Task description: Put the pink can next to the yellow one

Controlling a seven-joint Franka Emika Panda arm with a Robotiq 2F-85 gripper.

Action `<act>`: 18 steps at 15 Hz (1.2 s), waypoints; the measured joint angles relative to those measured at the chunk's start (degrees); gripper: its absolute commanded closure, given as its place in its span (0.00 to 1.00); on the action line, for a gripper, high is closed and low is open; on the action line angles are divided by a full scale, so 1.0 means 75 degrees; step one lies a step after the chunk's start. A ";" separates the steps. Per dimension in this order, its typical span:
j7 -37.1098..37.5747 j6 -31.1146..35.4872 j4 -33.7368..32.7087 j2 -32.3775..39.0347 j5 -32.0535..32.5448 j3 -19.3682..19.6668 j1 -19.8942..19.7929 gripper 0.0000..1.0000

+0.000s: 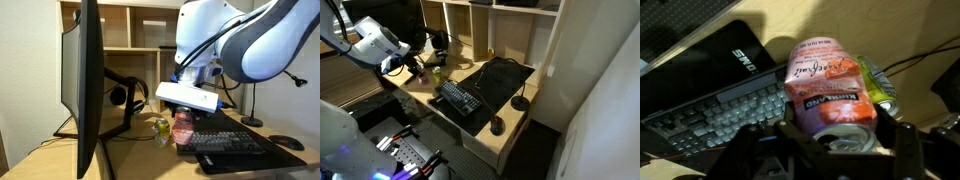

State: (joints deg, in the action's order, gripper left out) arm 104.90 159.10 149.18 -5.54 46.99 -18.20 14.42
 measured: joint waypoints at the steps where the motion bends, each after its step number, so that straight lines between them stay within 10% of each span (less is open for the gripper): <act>1: -0.0012 -0.0035 -0.0006 0.0025 0.0000 -0.0007 0.0004 0.51; 8: -0.0498 -0.0637 -0.1205 0.1051 -0.0439 -0.0324 0.0389 0.51; 9: -0.0511 -0.0650 -0.1456 0.1257 -0.0486 -0.0351 0.0435 0.26; 12: -0.0511 -0.0649 -0.1937 0.1751 -0.0499 -0.0356 0.0487 0.26; 13: -0.0511 -0.0649 -0.1997 0.1834 -0.0499 -0.0356 0.0487 0.51; 18: -0.0475 -0.0649 -0.2079 0.1955 -0.0326 -0.0352 0.0494 0.51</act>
State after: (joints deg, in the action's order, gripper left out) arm 101.34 154.24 133.59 9.12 44.55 -20.84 18.12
